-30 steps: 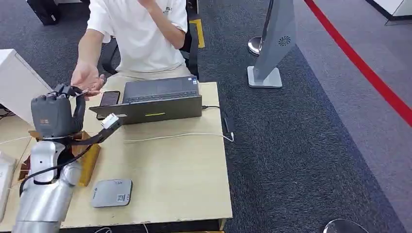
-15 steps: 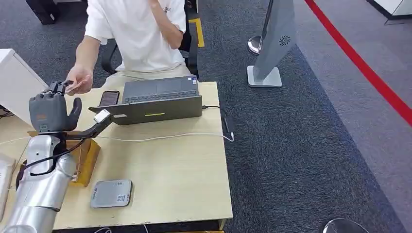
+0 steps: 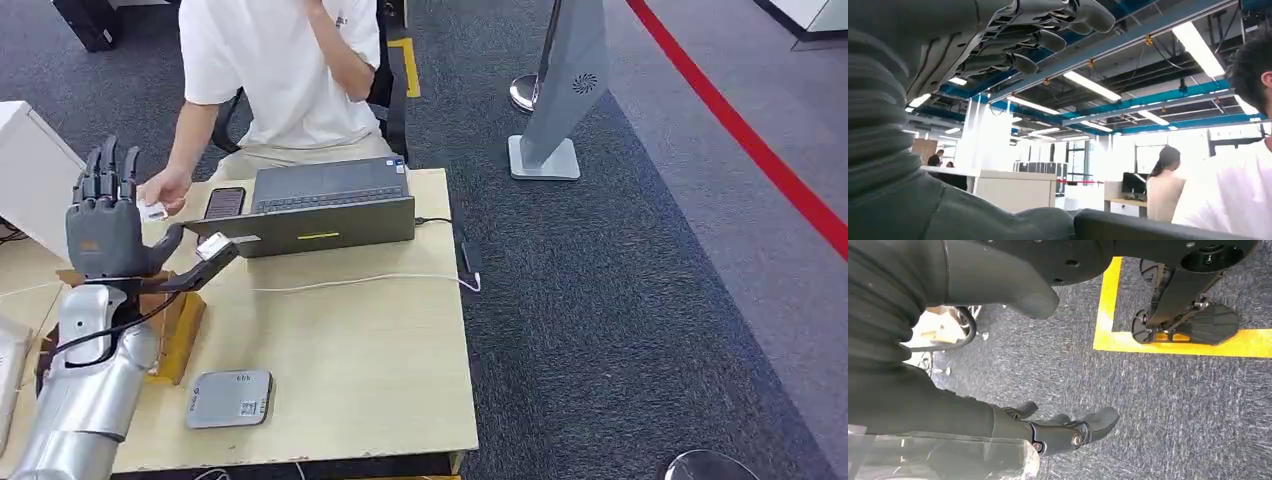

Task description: Pass the card to the sensor for recognition and then transmit it.

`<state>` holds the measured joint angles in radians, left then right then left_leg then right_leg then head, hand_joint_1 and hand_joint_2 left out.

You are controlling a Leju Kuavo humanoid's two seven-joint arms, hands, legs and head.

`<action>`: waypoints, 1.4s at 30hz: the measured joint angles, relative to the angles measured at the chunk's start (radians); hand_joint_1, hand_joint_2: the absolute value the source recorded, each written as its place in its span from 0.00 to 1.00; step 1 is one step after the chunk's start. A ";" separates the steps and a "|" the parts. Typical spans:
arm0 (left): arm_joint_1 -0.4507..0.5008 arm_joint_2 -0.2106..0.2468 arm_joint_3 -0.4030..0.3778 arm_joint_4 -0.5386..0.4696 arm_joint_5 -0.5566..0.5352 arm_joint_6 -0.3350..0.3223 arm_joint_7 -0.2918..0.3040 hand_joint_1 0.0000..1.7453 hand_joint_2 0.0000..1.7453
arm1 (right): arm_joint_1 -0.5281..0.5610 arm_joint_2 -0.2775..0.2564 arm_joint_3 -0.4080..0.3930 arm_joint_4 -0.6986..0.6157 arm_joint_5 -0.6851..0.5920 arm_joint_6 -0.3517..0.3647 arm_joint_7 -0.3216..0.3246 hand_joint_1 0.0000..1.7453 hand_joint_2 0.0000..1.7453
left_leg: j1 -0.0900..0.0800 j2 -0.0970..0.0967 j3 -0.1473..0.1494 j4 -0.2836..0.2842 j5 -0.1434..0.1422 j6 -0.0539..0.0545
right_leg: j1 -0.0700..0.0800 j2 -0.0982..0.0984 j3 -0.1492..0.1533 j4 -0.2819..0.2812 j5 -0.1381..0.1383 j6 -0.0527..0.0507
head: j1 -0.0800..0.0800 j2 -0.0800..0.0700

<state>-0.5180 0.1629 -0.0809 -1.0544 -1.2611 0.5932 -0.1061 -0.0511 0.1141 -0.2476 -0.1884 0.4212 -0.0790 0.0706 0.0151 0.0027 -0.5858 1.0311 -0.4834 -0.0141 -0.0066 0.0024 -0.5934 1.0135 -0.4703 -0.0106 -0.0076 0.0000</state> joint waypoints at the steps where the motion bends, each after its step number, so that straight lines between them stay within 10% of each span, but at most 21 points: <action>1: 0.014 -0.003 0.000 -0.019 0.006 0.001 -0.003 0.00 1.00 | 0.000 0.000 0.000 0.000 0.000 -0.002 0.000 0.00 1.00 | 0.000 0.000 0.000 0.000 0.000 0.000 | 0.000 0.000 0.000 0.000 0.000 0.000 | 0.000 0.000; 18: 0.659 -0.075 -0.050 -0.720 -0.116 0.099 -0.163 0.00 1.00 | 0.012 0.001 -0.079 0.000 -0.046 -0.055 -0.005 0.00 1.00 | -0.001 0.003 0.001 0.000 -0.007 0.003 | -0.001 0.003 0.000 -0.001 -0.005 0.002 | 0.000 0.000; 25: 0.796 -0.093 -0.048 -0.811 -0.121 0.099 -0.229 0.00 1.00 | 0.012 0.002 -0.109 0.000 -0.049 -0.056 -0.008 0.00 1.00 | -0.001 0.003 0.001 0.000 -0.007 0.003 | -0.001 0.002 0.001 -0.001 -0.005 0.002 | 0.000 0.000; 31: 0.881 -0.177 0.099 -0.825 -0.042 0.099 -0.567 0.00 1.00 | 0.012 0.002 -0.123 0.000 -0.021 -0.055 -0.009 0.00 1.00 | -0.001 0.003 0.001 0.000 -0.007 0.003 | -0.001 0.001 0.002 -0.001 -0.005 0.002 | 0.000 0.000; 42: 0.902 -0.242 0.229 -0.824 -0.041 0.099 -0.591 0.00 1.00 | 0.012 0.002 -0.124 0.000 -0.006 -0.054 -0.008 0.00 1.00 | -0.001 0.001 0.001 0.000 -0.007 0.003 | -0.001 0.000 0.003 -0.001 -0.005 0.002 | 0.000 0.000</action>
<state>0.3843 -0.0790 0.1484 -1.8788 -1.3024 0.6924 -0.6973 -0.0394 0.1156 -0.3719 -0.1884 0.4151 -0.1331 0.0622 0.0141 0.0040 -0.5845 1.0308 -0.4906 -0.0113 -0.0076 0.0025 -0.5908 1.0125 -0.4757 -0.0084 -0.0072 0.0000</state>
